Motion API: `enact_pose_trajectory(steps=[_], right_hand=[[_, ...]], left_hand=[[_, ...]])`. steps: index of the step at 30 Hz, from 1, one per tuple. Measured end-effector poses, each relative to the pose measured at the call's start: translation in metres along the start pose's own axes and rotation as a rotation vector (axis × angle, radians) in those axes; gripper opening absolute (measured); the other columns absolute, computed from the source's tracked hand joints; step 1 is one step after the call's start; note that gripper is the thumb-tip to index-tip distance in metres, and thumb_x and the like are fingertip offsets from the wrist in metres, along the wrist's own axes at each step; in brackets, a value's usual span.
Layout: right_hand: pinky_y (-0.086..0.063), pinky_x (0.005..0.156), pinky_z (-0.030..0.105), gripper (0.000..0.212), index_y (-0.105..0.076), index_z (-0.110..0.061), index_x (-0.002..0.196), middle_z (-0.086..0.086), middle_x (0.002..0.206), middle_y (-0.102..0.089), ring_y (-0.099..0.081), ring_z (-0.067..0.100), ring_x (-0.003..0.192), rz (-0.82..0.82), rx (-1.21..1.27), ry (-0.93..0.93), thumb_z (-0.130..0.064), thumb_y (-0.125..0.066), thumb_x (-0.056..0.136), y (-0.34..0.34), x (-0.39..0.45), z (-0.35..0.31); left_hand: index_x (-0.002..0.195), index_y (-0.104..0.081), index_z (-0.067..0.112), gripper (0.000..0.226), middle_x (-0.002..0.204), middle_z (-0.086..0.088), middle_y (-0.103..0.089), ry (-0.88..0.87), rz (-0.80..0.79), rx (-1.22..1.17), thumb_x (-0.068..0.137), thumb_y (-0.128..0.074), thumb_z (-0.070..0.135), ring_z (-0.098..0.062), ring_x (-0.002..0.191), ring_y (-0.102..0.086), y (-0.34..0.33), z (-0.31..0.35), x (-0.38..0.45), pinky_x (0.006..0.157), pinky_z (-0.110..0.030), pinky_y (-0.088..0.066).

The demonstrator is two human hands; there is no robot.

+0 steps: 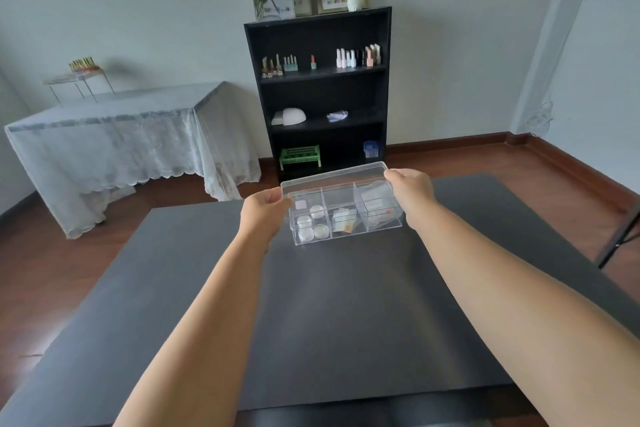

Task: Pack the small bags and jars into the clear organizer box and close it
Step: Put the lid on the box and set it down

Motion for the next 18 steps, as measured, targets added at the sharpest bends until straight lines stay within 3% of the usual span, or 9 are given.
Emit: enact_pose_trajectory(steps=[2,5,8,12,14,16,18], right_hand=[[-0.052,0.088,0.046,0.024,-0.069,-0.009,0.09,0.011,0.103,-0.07,-0.06,0.03,0.097,-0.019,-0.047,0.036,-0.029,-0.057,0.086,-0.004,0.001,0.002],[-0.05,0.078,0.036,0.028,-0.069,-0.009,0.108,0.01,0.116,-0.068,-0.059,0.024,0.094,-0.04,-0.058,0.047,-0.024,-0.057,0.087,-0.007,0.003,0.005],[-0.054,0.086,0.05,0.034,-0.065,0.0,0.111,0.019,0.114,-0.067,-0.062,0.033,0.101,-0.01,-0.089,0.024,-0.02,-0.054,0.086,-0.006,0.005,0.008],[-0.051,0.09,0.052,0.035,-0.065,0.002,0.109,0.021,0.112,-0.067,-0.061,0.033,0.101,-0.005,-0.1,0.023,-0.02,-0.054,0.085,-0.004,0.007,0.008],[-0.055,0.079,0.045,0.028,-0.067,0.002,0.098,0.019,0.107,-0.069,-0.063,0.031,0.091,-0.009,-0.09,0.028,-0.019,-0.055,0.084,-0.003,0.009,0.01],[-0.046,0.063,0.029,0.016,-0.069,-0.012,0.087,0.009,0.093,-0.07,-0.06,0.024,0.082,-0.022,-0.082,0.021,-0.021,-0.055,0.085,-0.002,0.008,0.012],[-0.043,0.06,0.027,0.019,-0.071,-0.011,0.091,0.005,0.088,-0.068,-0.062,0.027,0.089,-0.021,-0.086,0.011,-0.021,-0.056,0.086,-0.001,0.008,0.015]], left_hand=[[0.065,-0.047,0.016,0.016,0.057,0.001,-0.031,0.022,0.004,0.055,0.075,-0.06,0.02,-0.014,0.048,-0.02,-0.003,-0.002,0.001,0.047,-0.025,-0.017],[0.064,-0.045,0.018,0.017,0.055,0.002,-0.032,0.039,0.01,0.094,0.075,-0.058,0.02,-0.014,0.046,-0.021,-0.007,-0.003,0.006,0.048,-0.024,-0.018],[0.057,-0.037,0.02,0.028,0.047,0.007,-0.03,0.062,0.021,0.117,0.076,-0.057,0.021,-0.011,0.039,-0.02,-0.01,-0.003,0.01,0.044,-0.021,-0.018],[0.054,-0.029,0.021,0.036,0.045,0.009,-0.028,0.06,0.031,0.138,0.076,-0.058,0.021,-0.01,0.038,-0.018,-0.013,-0.003,0.012,0.047,-0.025,-0.018],[0.055,-0.028,0.021,0.037,0.045,0.01,-0.026,0.052,0.027,0.156,0.076,-0.058,0.022,-0.009,0.038,-0.018,-0.013,-0.003,0.012,0.047,-0.025,-0.018],[0.054,-0.027,0.021,0.038,0.046,0.01,-0.025,0.043,0.023,0.158,0.076,-0.058,0.021,-0.009,0.038,-0.017,-0.013,-0.004,0.011,0.047,-0.025,-0.018],[0.054,-0.028,0.022,0.037,0.048,0.009,-0.026,0.039,0.025,0.149,0.076,-0.058,0.021,-0.009,0.041,-0.018,-0.013,-0.005,0.011,0.048,-0.025,-0.018]])
Point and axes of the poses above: each hand's wrist, its own x-axis towards the middle knuckle, its own y-axis out of the back of the hand, z = x × y, the point moved 2 cm from there along x, towards the middle knuckle
